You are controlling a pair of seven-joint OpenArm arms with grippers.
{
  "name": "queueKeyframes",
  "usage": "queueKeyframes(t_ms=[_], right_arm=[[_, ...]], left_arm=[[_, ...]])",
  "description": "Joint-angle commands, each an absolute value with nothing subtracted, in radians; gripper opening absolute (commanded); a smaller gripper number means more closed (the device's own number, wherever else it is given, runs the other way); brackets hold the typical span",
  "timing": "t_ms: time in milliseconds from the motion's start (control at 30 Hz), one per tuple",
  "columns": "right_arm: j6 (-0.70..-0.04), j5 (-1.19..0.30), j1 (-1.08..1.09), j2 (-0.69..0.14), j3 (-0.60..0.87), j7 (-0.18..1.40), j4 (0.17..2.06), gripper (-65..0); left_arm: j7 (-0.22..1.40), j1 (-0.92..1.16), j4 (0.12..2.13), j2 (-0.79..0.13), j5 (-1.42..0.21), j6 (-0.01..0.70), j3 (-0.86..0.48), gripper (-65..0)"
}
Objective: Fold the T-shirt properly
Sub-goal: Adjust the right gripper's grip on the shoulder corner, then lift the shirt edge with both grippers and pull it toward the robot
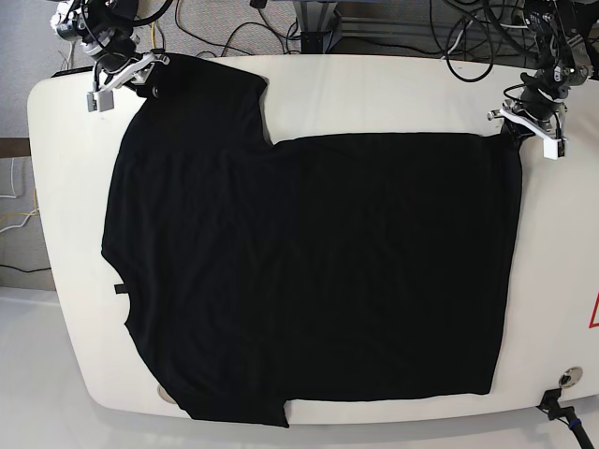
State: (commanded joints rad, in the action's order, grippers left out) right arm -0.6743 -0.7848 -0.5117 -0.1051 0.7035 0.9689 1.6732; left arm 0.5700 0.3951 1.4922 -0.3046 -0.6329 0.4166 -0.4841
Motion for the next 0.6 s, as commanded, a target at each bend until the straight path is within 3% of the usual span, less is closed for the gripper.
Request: queueKeyframes(t_ms=[233, 300, 433, 600], right_arm=[[-0.673, -0.743, -0.509, -0.108, 0.705, 0.963, 1.673, -39.4], [-0.673, -0.714, -0.506, -0.107, 0.705, 0.963, 1.673, -44.6], [-0.673, -0.707, -0.495, -0.107, 0.705, 0.963, 1.673, -65.0], [-0.673, -0.710, -0.496, -0.107, 0.704, 0.963, 1.675, -65.0]], left_arm=[[0.570, 0.395, 1.492, -0.305, -0.633, 0.417, -0.484, -63.8], [0.570, 0.395, 1.492, -0.305, -0.633, 0.417, -0.484, -63.8], [0.570, 0.395, 1.492, -0.305, -0.633, 0.417, -0.484, -63.8], [0.570, 0.395, 1.492, -0.305, -0.633, 0.418, -0.484, -63.8]])
